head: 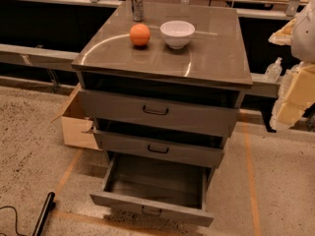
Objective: Close bottom drawer
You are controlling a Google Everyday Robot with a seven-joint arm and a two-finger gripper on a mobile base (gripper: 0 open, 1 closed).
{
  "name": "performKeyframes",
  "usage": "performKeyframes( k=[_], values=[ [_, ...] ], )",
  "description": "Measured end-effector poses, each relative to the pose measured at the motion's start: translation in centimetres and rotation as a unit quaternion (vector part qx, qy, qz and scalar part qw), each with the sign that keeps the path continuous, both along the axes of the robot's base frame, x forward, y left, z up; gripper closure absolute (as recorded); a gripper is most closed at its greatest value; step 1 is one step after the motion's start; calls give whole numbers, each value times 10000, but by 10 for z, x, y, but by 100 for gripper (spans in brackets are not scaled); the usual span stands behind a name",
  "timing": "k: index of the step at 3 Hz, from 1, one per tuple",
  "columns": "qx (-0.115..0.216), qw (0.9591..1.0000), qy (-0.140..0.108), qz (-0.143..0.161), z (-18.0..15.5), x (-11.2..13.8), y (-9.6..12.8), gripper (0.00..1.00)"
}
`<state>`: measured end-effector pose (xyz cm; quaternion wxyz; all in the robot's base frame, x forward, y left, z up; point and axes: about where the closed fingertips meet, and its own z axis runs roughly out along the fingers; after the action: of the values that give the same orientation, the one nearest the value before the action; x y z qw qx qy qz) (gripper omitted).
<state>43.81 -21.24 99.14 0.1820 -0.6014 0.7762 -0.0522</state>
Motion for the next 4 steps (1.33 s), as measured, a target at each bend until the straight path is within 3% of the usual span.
performKeyframes(
  k=[2, 4],
  values=[
    [185, 9997, -127, -51, 0, 0, 0, 5],
    [961, 9952, -188, 19, -66, 1, 27, 45]
  ],
)
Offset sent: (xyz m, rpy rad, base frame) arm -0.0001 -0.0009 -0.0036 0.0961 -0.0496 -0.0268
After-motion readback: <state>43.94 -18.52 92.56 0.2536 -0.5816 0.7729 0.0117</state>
